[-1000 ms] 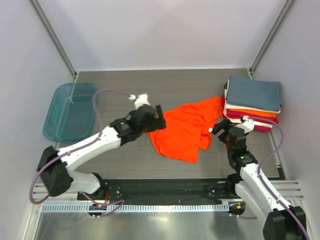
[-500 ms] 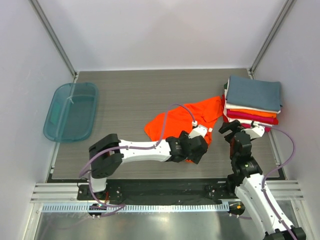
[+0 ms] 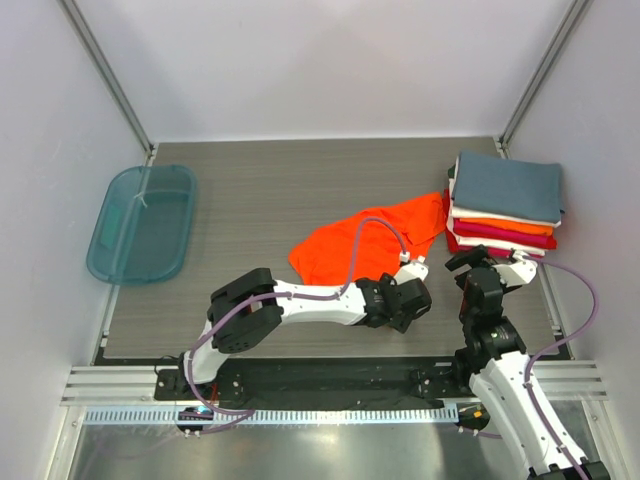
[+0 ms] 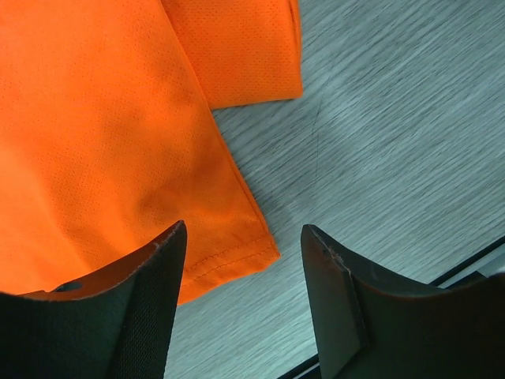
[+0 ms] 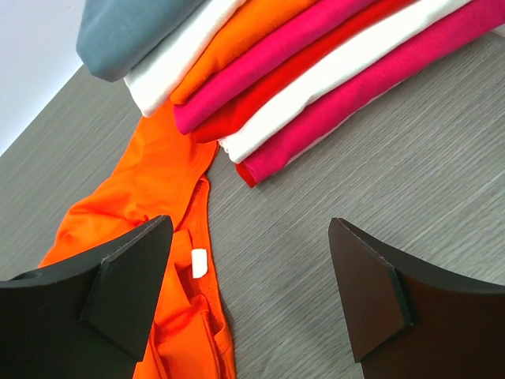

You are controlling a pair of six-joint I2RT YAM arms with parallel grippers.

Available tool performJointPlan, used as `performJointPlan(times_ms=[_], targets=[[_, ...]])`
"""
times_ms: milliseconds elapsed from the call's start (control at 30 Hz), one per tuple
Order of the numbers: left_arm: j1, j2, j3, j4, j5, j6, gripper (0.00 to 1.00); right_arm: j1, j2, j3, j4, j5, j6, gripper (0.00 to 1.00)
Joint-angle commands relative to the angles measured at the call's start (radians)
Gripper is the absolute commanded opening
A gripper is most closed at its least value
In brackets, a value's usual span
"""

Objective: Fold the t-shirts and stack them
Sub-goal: Flatten the tshirt out

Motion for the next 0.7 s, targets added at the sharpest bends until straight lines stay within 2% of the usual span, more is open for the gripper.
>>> performJointPlan(times_ms=[0,167,333,433,467,567,667], targets=[[-0.005,-0.012,0.016,-0.008,0.011,-0.041,0.6,0.001,0.004,0.009,0.01,0.046,0.021,0.86],[-0.008,-0.038,-0.032,-0.008,0.056,-0.084,0.43,0.001,0.005,0.006,0.01,0.047,0.024,0.86],[-0.045,-0.041,-0.087,0.031,0.08,-0.104,0.4,0.001,0.008,0.006,0.01,0.05,0.026,0.86],[-0.044,-0.029,-0.079,-0.011,0.051,-0.122,0.19,0.002,0.008,0.006,0.01,0.047,0.026,0.87],[-0.044,-0.035,-0.075,-0.044,0.018,-0.129,0.0,0.001,0.008,0.005,0.01,0.046,0.027,0.86],[-0.042,-0.084,-0.078,-0.133,-0.088,-0.153,0.0,0.001,0.014,0.006,0.01,0.032,0.027,0.86],[-0.021,-0.246,-0.163,-0.155,-0.125,-0.159,0.0,0.001,0.037,0.008,0.031,-0.003,0.009,0.86]])
